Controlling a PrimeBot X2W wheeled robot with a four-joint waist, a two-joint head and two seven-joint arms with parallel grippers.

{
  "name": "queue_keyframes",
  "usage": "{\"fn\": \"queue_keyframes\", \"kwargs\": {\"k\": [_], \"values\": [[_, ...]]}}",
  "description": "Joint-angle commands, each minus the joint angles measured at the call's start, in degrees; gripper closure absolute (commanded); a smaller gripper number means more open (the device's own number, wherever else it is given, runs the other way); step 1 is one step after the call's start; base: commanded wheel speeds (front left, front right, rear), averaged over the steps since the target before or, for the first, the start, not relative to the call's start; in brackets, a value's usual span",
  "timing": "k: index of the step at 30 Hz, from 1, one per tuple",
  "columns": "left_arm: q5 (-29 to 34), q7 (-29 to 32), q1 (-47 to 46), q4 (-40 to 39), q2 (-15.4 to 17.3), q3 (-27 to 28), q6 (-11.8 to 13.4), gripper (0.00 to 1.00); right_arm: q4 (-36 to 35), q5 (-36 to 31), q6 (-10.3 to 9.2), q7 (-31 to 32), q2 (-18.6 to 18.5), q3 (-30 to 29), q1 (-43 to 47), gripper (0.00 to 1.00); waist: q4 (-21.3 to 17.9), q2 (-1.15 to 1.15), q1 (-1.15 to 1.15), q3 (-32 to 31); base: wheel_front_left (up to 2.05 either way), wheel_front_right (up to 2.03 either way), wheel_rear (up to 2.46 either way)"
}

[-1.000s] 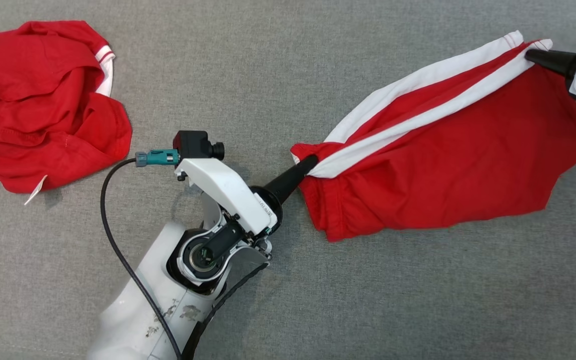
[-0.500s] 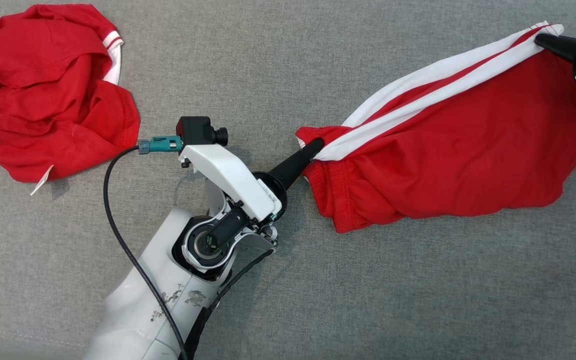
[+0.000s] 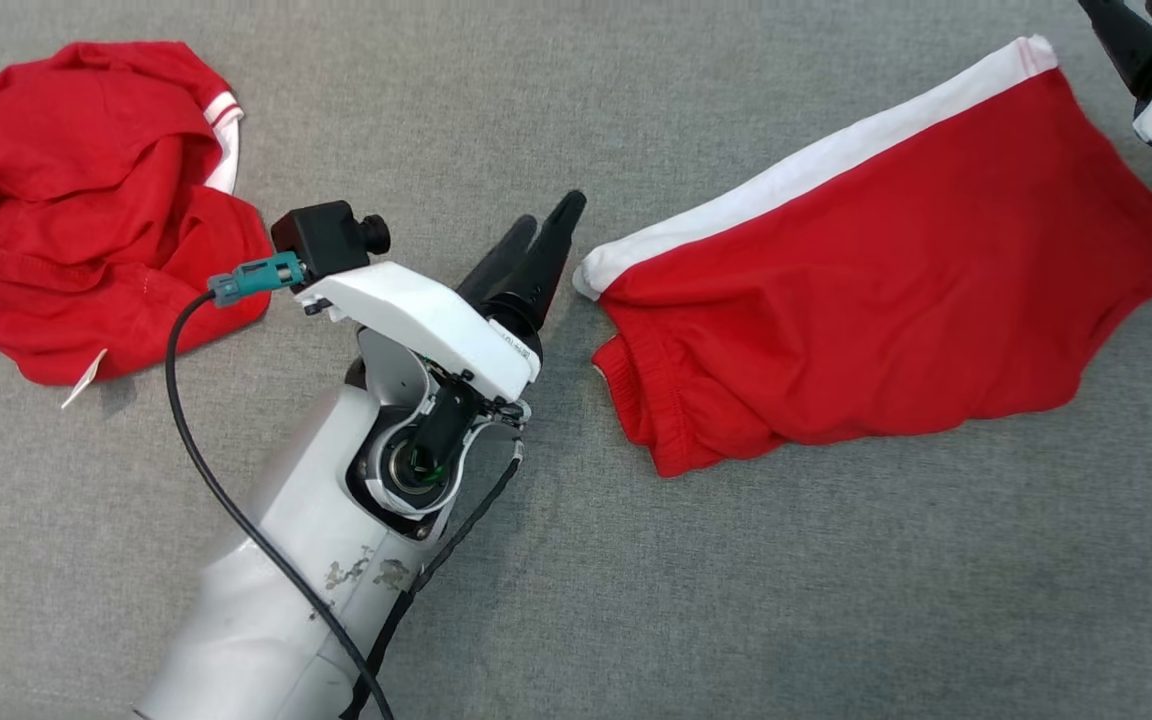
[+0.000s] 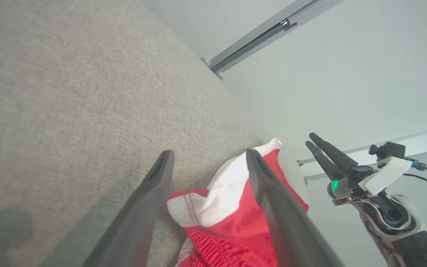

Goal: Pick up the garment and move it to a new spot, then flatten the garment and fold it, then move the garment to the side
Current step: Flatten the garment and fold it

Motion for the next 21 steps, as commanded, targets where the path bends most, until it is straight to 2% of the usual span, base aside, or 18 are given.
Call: {"fn": "queue_keyframes", "kwargs": {"k": [1,8,12,15,18,21], "values": [[1.29,-1.7,-0.35,-0.2,0.4,-0.22,-0.28,0.0,-0.85,0.49,0.0,-1.87,0.04,-0.35,1.34,0.0,-0.81,0.0,0.0,-1.35,0.0,0.0,0.0],[7.98,-12.27,3.23,-0.06,2.32,-0.16,0.51,0.0,-6.66,0.6,0.0,-12.69,-0.18,1.81,8.96,0.0,-4.08,0.0,0.0,-7.01,0.0,0.0,0.0],[12.81,-17.21,5.76,0.41,5.36,-0.47,1.28,0.0,-8.83,-1.64,0.0,-20.69,-0.61,3.94,13.36,0.0,-6.14,0.0,0.0,-10.47,0.0,0.0,0.0],[15.37,-19.05,8.34,0.35,6.39,0.49,1.97,0.0,-10.14,0.02,0.0,-25.14,-0.17,3.29,16.72,0.0,-7.51,0.0,0.0,-12.89,0.0,0.0,0.0],[16.51,-19.74,11.56,-0.69,6.64,2.48,0.84,0.0,-11.27,-1.11,0.0,-28.06,-0.99,3.36,20.0,0.0,-8.78,0.0,0.0,-15.0,0.0,0.0,0.0],[21.62,-19.96,14.26,-2.31,7.45,4.72,1.61,0.0,-12.42,-3.27,0.0,-29.43,-1.3,2.23,23.17,0.0,-9.82,0.0,0.0,-16.51,0.0,0.0,0.0]]}}
